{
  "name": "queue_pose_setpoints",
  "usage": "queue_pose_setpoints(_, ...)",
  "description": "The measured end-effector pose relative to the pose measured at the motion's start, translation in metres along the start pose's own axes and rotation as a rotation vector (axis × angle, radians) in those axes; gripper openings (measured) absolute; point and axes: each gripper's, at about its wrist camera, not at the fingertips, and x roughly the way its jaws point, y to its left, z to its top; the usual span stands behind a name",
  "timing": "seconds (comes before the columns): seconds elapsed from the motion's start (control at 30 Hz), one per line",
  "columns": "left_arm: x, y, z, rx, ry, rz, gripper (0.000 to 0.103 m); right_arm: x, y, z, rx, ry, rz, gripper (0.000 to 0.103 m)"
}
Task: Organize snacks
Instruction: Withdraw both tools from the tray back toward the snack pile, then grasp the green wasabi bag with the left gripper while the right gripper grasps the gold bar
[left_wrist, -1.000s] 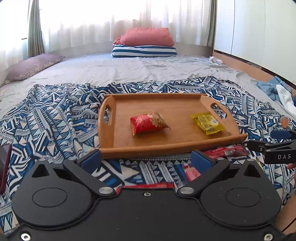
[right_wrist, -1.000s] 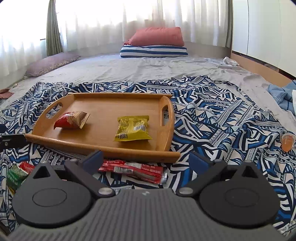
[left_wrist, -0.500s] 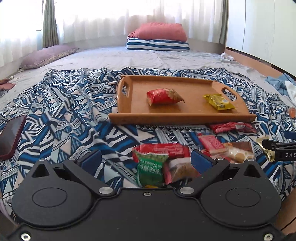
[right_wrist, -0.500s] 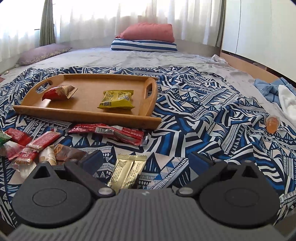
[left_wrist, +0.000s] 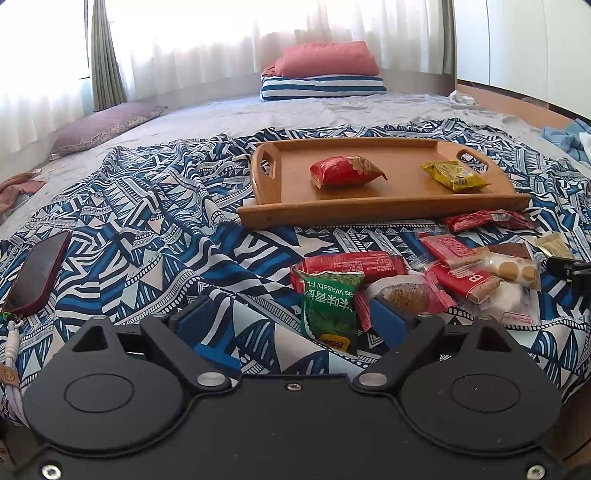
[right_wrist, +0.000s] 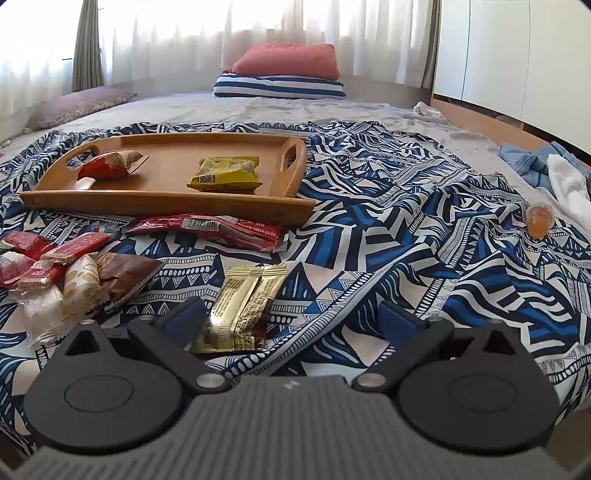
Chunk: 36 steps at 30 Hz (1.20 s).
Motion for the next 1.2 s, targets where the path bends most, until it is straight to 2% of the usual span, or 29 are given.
queue_pose_setpoints(0.03,0.001,0.000,0.000,-0.001,0.003,-0.001,0.080,0.000,0.001,-0.001,-0.001,-0.004,-0.002,0.103)
queue_pose_setpoints(0.1,0.005,-0.001,0.000,0.000,0.015,-0.012,0.073,0.000,0.002,-0.003,-0.004,-0.009,-0.003,0.103)
queue_pose_setpoints(0.27,0.012,-0.001,-0.001,-0.023,0.032,-0.030,0.064,0.000,0.006,-0.005,-0.006,-0.011,-0.003,0.103)
queue_pose_setpoints(0.37,0.014,-0.002,-0.001,-0.030,0.040,-0.055,0.048,0.001,0.006,-0.006,-0.002,-0.011,0.000,0.103)
queue_pose_setpoints(0.43,0.014,-0.004,0.000,-0.016,0.053,-0.066,0.032,0.000,0.008,-0.006,-0.003,-0.011,0.001,0.103)
queue_pose_setpoints(0.53,0.012,-0.010,0.000,0.020,0.048,-0.058,0.032,-0.002,0.010,-0.004,0.004,-0.001,0.021,0.102)
queue_pose_setpoints(0.73,0.010,-0.007,0.001,0.010,0.053,-0.075,0.031,-0.010,0.021,-0.002,-0.041,-0.019,0.025,0.082)
queue_pose_setpoints(0.83,0.006,-0.004,0.003,-0.004,0.046,-0.075,0.031,-0.013,0.026,-0.001,-0.045,-0.021,0.029,0.063)
queue_pose_setpoints(0.9,0.002,-0.002,0.005,-0.015,0.031,-0.066,0.030,-0.014,0.030,0.002,-0.054,-0.012,0.031,0.043)
queue_pose_setpoints(1.03,-0.003,-0.001,0.012,-0.022,0.009,-0.050,0.030,-0.018,0.038,0.006,-0.078,-0.013,0.019,0.043)
queue_pose_setpoints(1.2,-0.005,0.003,0.020,-0.049,0.003,-0.063,0.030,-0.023,0.037,0.012,-0.040,-0.021,0.020,0.042)
